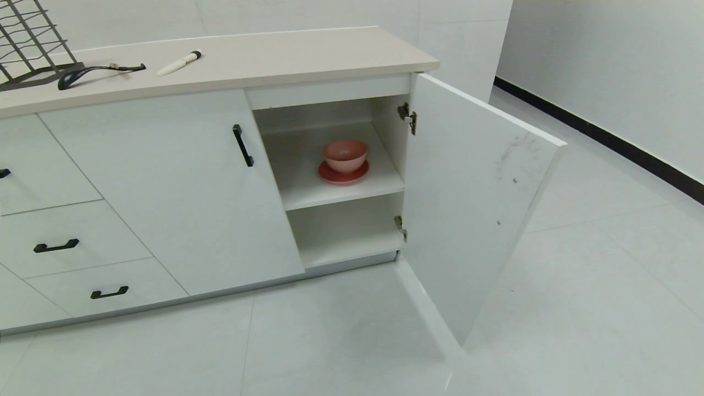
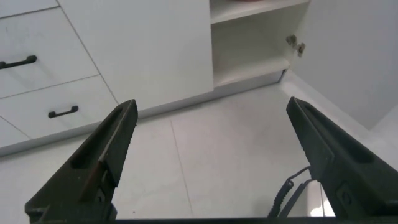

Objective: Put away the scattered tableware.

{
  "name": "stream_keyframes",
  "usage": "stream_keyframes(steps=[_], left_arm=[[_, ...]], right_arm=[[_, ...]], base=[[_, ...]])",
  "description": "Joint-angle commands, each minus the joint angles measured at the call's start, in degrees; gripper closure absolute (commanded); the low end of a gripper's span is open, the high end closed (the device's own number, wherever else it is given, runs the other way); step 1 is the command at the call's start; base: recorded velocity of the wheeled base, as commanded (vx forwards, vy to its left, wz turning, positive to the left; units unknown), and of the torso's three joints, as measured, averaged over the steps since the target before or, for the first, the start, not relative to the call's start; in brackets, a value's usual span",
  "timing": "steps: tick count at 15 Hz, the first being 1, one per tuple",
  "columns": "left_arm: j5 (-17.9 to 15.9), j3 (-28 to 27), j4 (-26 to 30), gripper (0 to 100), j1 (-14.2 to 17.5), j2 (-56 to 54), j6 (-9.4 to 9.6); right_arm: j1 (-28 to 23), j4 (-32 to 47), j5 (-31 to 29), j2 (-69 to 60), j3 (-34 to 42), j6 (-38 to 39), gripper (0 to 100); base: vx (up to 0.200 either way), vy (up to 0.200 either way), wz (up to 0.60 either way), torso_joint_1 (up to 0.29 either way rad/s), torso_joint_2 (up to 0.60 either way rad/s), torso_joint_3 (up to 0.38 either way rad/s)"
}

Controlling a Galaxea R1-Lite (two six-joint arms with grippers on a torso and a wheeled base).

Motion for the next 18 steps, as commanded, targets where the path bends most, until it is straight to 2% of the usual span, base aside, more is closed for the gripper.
stream_keyframes(steps=[1, 5, 6, 12, 14, 15, 18], left_arm=[[0.0, 0.0, 0.03, 0, -0.07, 0.07, -0.05], [0.0, 0.0, 0.03, 0, 0.01, 0.07, 0.04], [0.0, 0.0, 0.03, 0, -0.07, 0.07, 0.13], [-0.09, 0.0, 0.12, 0, 0.01, 0.07, 0.04], [-0.09, 0.0, 0.12, 0, 0.01, 0.07, -0.05], [0.0, 0.0, 0.12, 0, 0.01, 0.07, -0.05], [0.0, 0.0, 0.12, 0, 0.01, 0.07, -0.31]], right_arm=[[-0.02, 0.0, 0.04, 0.4, 0.0, -0.08, 0], [-0.02, 0.0, 0.04, 0.4, 0.0, -0.08, 0], [-0.02, 0.0, 0.04, 0.4, 0.0, -0.08, 0], [0.15, 0.09, -0.05, 0.4, 0.0, 0.27, 0], [0.15, 0.0, -0.14, 0.4, 0.0, 0.27, 0], [0.15, 0.0, -0.14, 0.4, 0.0, 0.18, 100], [0.15, 0.09, -0.32, 0.4, 0.0, 0.36, 100]], base=[[0.0, -0.2, 0.0, 0.007, 0.0, 0.012], [0.0, -0.2, 0.0, 0.006, 0.0, 0.001], [0.0, 0.0, 0.0, 0.0, 0.0, 0.0], [0.0, 0.0, 0.6, 0.002, 0.0, 0.002], [0.0, 0.0, 0.0, 0.0, 0.0, 0.0], [0.0, 0.0, 0.0, 0.0, 0.0, 0.0], [0.0, 0.0, 0.0, 0.0, 0.0, 0.0]])
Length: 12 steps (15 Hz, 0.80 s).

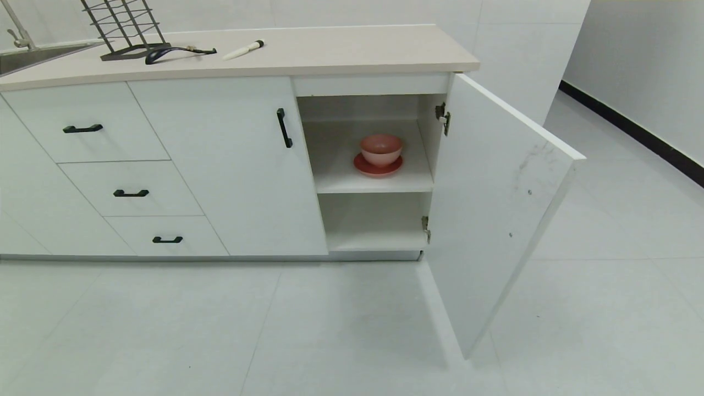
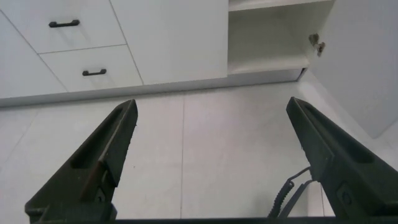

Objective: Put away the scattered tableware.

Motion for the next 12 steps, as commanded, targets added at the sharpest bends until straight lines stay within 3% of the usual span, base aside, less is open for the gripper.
stream_keyframes(steps=[1, 3, 5, 6, 8, 10, 11, 12], left_arm=[[0.02, 0.0, 0.05, 0, 0.06, 0.07, -0.44], [0.02, 0.0, 0.05, 0, 0.06, 0.07, -0.44], [0.02, 0.0, 0.05, 0, 0.06, 0.07, -0.44], [0.02, 0.0, -0.04, 0, -0.02, 0.07, -0.27], [0.02, 0.0, -0.04, 0, 0.06, 0.07, -0.18], [0.02, 0.0, -0.04, 0, 0.06, 0.07, -0.09], [0.02, 0.0, -0.04, 0, 0.06, 0.07, -0.18], [0.02, 0.0, 0.05, 0, 0.06, 0.07, -0.27]], right_arm=[[0.04, -0.05, -0.03, 0.22, 0.0, 0.07, 100], [0.04, -0.84, -0.03, 0.22, 0.0, -0.02, 100], [0.04, -11.3, 0.68, 0.22, 0.0, -0.9, 100], [0.22, -12.27, 2.61, 0.75, -0.7, -1.78, 100], [1.19, -11.91, 9.99, 7.7, -5.98, -0.9, 100], [1.27, -12.97, 10.26, 20.88, -13.62, -0.37, 100], [1.27, -19.03, 10.35, 29.49, -15.91, -0.64, 100], [1.27, -34.33, 10.35, 40.13, -14.33, -1.6, 100]], base=[[0.0, 0.0, 0.0, 0.0, 0.0, 0.0], [0.0, 0.0, 0.0, 0.0, 0.0, 0.0], [0.0, 0.0, 0.0, 0.0, 0.0, 0.0], [0.0, 0.0, 0.0, 0.0, 0.0, 0.0], [0.0, 0.0, 0.0, 0.0, 0.0, 0.0], [0.0, 0.0, 0.0, 0.0, 0.0, 0.0], [0.0, 0.0, 0.0, 0.0, 0.0, 0.0], [0.0, 0.0, 0.0, 0.0, 0.0, 0.0]])
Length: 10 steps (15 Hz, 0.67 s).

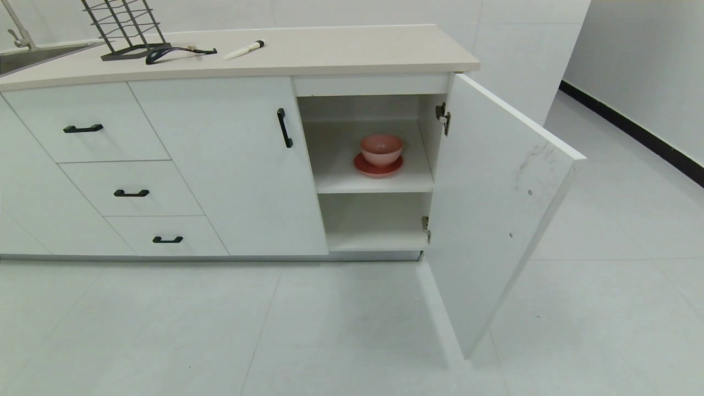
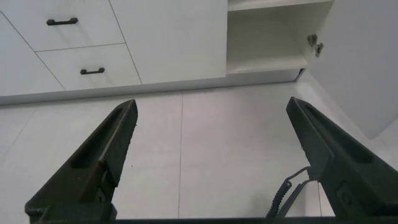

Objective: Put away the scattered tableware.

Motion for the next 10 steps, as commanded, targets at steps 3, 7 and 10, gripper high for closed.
stream_keyframes(steps=[3, 7, 10], left_arm=[[0.0, 0.02, 0.02, 0, 0.04, 0.07, -0.34], [0.0, 0.02, 0.02, 0, 0.04, 0.07, -0.51], [0.0, 0.02, 0.02, 0, -0.05, 0.07, -0.87]], right_arm=[[-0.09, -55.21, 3.26, 49.79, 7.24, -4.66, 100], [1.76, -61.36, 8.98, 63.5, -1.81, -5.01, 100], [5.63, -62.68, 9.24, 71.67, -8.84, -5.1, 100]], base=[[0.0, 0.0, 0.0, 0.0, 0.0, 0.0], [0.0, 0.0, 0.0, 0.0, 0.0, 0.0], [0.0, 0.0, 0.0, 0.0, 0.0, 0.0]])
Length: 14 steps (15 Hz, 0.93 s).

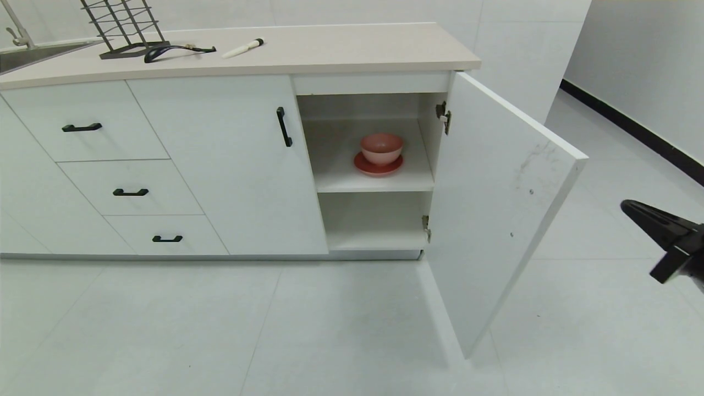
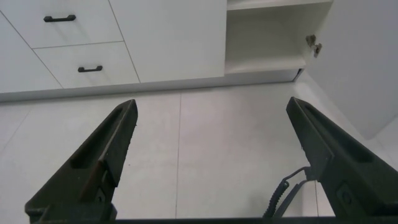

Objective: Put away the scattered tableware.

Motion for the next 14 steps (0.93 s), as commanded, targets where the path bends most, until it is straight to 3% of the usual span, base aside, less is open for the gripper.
stream_keyframes(steps=[1, 3, 6, 10, 14], left_arm=[[0.0, 0.0, 0.0, 0, 0.06, 0.07, -0.03], [0.0, 0.0, 0.0, 0, -0.02, 0.07, -0.03], [0.18, 0.0, 0.0, 0, 0.06, 0.07, -0.11], [0.26, 0.0, 0.09, 0, 0.06, 0.07, -0.11], [0.53, 0.0, 0.09, 0, 0.06, 0.07, -1.96]], right_arm=[[4.13, -1.36, 0.51, 12.04, -7.5, -0.14, 100], [4.39, -1.27, 0.42, 15.29, -14.09, 0.12, 100], [3.34, -1.54, 0.42, 21.26, -16.37, 0.12, 100], [5.88, -2.24, 0.42, 25.57, -24.28, 0.12, 100], [10.19, -2.68, 0.42, 26.54, -25.6, 0.12, 100]], base=[[0.0, 0.0, 0.0, 0.0, 0.0, 0.0], [0.0, 0.0, 0.0, 0.0, 0.0, 0.0], [0.0, 0.0, 0.0, 0.0, 0.0, 0.0], [0.0, 0.0, 0.0, 0.0, 0.0, 0.0], [0.0, 0.0, 0.0, 0.0, 0.0, 0.0]])
